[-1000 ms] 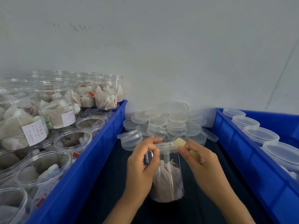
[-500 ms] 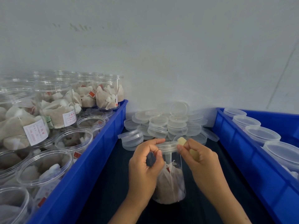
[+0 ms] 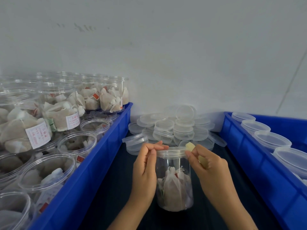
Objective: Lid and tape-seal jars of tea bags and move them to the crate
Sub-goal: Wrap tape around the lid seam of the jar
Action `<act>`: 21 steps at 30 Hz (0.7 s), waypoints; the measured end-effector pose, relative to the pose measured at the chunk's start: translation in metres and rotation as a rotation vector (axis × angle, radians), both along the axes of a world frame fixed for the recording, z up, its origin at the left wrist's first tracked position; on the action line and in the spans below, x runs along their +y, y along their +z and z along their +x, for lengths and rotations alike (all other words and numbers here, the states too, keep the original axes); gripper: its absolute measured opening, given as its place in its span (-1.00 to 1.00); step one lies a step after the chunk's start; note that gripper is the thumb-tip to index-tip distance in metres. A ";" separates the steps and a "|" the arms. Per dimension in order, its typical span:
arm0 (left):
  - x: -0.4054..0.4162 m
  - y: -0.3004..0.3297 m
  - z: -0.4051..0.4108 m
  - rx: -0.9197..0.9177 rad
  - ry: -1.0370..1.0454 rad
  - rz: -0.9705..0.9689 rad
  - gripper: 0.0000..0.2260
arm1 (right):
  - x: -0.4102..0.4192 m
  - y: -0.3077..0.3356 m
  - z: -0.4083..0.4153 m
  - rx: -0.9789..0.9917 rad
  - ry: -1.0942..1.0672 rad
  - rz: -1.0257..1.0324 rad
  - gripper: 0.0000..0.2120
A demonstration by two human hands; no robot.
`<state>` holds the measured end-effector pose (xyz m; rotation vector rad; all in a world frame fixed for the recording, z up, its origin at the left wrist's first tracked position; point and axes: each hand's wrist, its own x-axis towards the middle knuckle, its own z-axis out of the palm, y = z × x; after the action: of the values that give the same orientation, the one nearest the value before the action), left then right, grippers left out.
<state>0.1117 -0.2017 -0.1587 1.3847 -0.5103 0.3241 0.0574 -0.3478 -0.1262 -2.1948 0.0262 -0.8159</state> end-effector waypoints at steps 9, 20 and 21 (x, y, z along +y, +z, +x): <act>-0.010 0.008 -0.012 0.213 -0.038 -0.035 -0.54 | 0.014 0.003 -0.003 -0.062 0.051 -0.070 -0.78; 0.000 0.009 0.004 0.241 -0.215 -0.031 -0.41 | -0.009 0.022 -0.014 0.133 0.061 -0.505 -0.88; 0.001 0.009 0.006 0.241 -0.225 -0.026 -0.42 | -0.009 0.023 -0.015 0.154 0.056 -0.527 -0.89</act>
<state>0.1174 -0.2008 -0.1498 1.3061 -0.4541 -0.0193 0.0426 -0.3570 -0.1028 -2.7359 -0.1942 -0.6728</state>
